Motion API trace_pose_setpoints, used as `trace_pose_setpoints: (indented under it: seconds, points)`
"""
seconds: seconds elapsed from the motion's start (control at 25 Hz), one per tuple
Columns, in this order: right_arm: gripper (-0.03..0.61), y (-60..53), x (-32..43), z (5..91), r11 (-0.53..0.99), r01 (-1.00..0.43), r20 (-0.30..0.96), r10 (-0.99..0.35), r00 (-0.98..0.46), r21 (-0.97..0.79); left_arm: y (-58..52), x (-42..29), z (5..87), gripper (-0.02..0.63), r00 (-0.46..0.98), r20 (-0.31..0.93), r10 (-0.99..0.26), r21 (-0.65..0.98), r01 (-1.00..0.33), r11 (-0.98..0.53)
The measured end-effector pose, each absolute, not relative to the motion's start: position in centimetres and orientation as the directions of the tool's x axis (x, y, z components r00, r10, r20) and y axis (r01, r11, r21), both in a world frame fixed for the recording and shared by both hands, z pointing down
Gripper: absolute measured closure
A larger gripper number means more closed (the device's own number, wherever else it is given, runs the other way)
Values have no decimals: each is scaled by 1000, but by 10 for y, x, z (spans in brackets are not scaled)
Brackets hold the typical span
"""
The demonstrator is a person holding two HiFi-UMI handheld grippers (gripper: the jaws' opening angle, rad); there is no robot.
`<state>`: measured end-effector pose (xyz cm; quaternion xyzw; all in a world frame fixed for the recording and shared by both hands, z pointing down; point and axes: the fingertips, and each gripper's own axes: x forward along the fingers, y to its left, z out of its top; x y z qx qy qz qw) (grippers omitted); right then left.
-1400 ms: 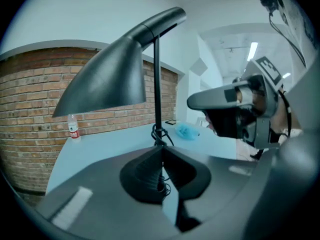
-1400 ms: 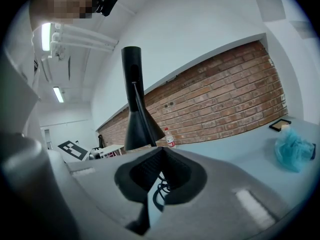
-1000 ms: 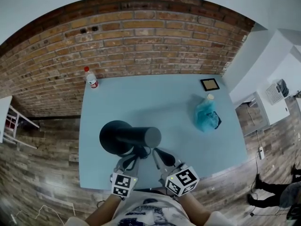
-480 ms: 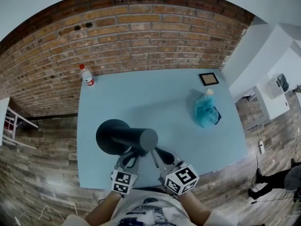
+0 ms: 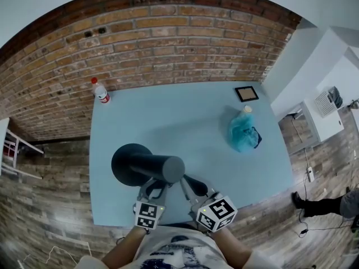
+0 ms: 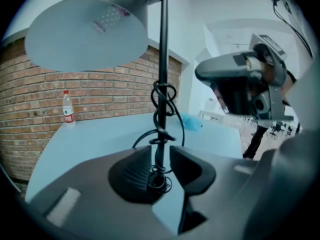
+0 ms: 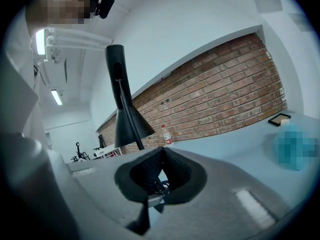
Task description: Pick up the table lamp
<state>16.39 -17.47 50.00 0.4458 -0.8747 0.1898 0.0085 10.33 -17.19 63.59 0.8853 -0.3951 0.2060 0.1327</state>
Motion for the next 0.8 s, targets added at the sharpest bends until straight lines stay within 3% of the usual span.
trace_pose_setpoints:
  seconds: [0.8]
  points:
    - [580,-176,163,502,548,-770,188,-761,-622,-328,-185,110,644,544,609,445,-656,118,-766,-632]
